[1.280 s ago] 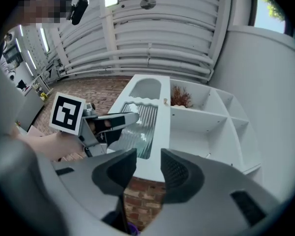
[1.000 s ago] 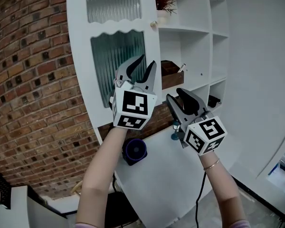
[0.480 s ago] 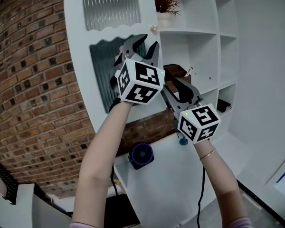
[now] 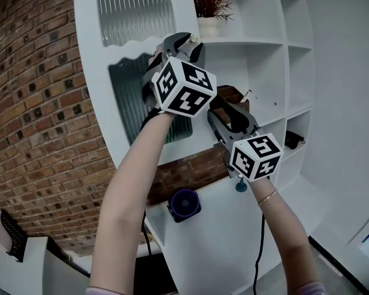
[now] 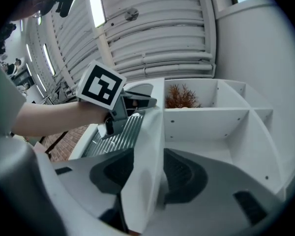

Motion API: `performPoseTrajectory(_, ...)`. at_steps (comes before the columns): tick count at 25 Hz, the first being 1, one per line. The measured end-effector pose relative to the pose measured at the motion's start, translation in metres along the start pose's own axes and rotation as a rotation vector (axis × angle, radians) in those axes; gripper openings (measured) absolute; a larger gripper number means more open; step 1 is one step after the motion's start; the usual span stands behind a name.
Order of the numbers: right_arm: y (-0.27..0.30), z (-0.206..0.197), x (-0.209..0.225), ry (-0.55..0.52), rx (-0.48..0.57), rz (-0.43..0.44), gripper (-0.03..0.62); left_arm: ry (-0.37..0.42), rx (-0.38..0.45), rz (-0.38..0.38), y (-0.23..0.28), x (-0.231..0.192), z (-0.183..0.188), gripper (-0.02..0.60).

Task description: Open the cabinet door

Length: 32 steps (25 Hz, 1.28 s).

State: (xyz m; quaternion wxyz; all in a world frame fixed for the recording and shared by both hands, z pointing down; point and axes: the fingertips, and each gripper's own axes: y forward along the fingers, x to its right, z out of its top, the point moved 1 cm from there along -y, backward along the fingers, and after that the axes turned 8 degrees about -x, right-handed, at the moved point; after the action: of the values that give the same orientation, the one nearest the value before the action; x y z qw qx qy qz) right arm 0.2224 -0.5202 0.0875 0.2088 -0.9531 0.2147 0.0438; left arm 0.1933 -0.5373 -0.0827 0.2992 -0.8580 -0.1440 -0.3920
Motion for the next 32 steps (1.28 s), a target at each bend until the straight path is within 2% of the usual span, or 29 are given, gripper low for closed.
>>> performPoseTrajectory(14, 0.006, -0.013, 0.021, 0.081, 0.029, 0.067, 0.19, 0.073, -0.116, 0.058, 0.024, 0.004, -0.001, 0.126)
performPoseTrajectory(19, 0.006, -0.012, 0.019, 0.081, 0.036, 0.084, 0.19, 0.058, -0.121, 0.084, 0.023, 0.0, 0.0, 0.081)
performPoseTrajectory(23, 0.005, -0.016, 0.016, 0.077, 0.029, 0.091, 0.19, 0.058, -0.125, 0.093, 0.023, -0.001, 0.0, 0.081)
performPoseTrajectory(28, 0.0, -0.019, 0.013, 0.076, 0.013, 0.102, 0.192, 0.004, -0.116, 0.082, 0.017, -0.003, 0.002, 0.083)
performPoseTrajectory(32, -0.005, -0.019, 0.013, 0.08, 0.002, 0.103, 0.193, -0.007, -0.099, 0.087, 0.011, -0.003, 0.008, 0.081)
